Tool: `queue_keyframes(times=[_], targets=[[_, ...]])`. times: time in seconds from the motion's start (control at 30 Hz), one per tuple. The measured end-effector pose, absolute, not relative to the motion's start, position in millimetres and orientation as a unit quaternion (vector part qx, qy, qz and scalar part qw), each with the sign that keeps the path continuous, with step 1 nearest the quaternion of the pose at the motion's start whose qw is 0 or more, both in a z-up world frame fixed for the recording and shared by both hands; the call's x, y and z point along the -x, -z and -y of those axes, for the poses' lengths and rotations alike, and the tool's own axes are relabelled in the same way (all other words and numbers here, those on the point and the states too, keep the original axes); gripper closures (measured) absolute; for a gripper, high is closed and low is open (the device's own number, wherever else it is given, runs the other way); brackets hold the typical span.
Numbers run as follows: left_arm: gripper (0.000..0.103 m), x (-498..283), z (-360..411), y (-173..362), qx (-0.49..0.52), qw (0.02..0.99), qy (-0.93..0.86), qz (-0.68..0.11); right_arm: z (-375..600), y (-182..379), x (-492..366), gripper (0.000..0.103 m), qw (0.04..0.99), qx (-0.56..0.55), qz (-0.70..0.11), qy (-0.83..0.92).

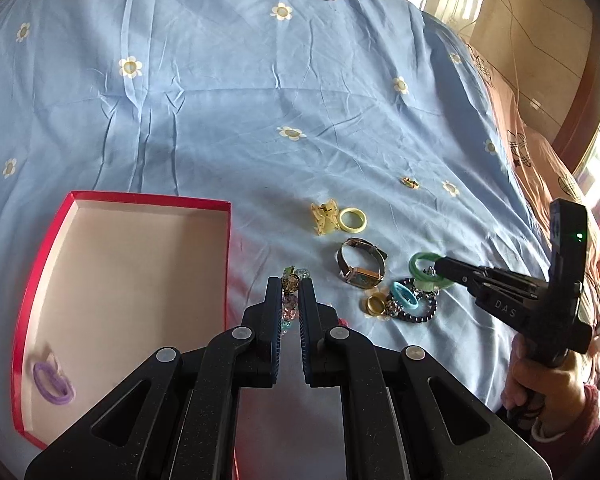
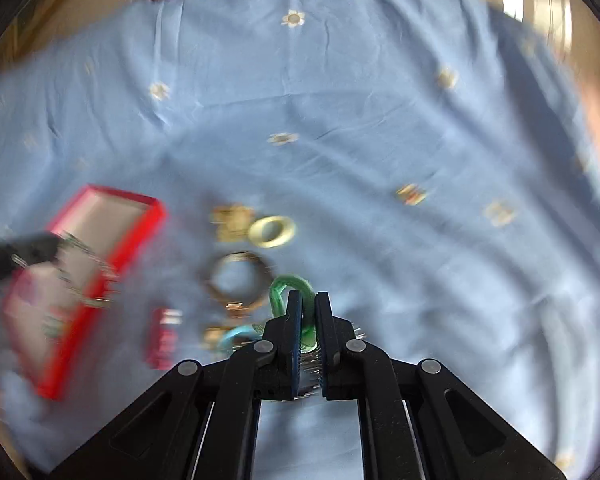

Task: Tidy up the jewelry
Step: 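Carry both items into the red box and open both tools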

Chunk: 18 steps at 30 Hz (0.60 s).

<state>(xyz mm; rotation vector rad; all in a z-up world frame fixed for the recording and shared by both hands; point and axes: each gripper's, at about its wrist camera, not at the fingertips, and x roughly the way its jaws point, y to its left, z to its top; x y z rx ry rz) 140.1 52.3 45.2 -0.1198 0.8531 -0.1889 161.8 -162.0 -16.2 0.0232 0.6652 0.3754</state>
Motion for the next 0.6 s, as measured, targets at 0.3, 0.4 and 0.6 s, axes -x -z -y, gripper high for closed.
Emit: queue_keyframes(times=[0.3,0.4,0.6], targets=[[0.096,-132.5,-71.2,-49.9,0.069,0.908,0.080,-0.405,159.5,16.3,-159.3,0.097,0.924,-0.030,-0.328,-0.196],[0.096,-128.9,-82.5,-54.2,0.072,0.911,0.072,-0.399,147.3,12.5,-159.8,0.097,0.921,-0.031,-0.327,-0.210],[0.096,-125.9,-113.2,-60.1,0.087,0.915,0.048,-0.391,114.0,9.7,-159.4,0.097,0.909,-0.031,-0.333,-0.248]])
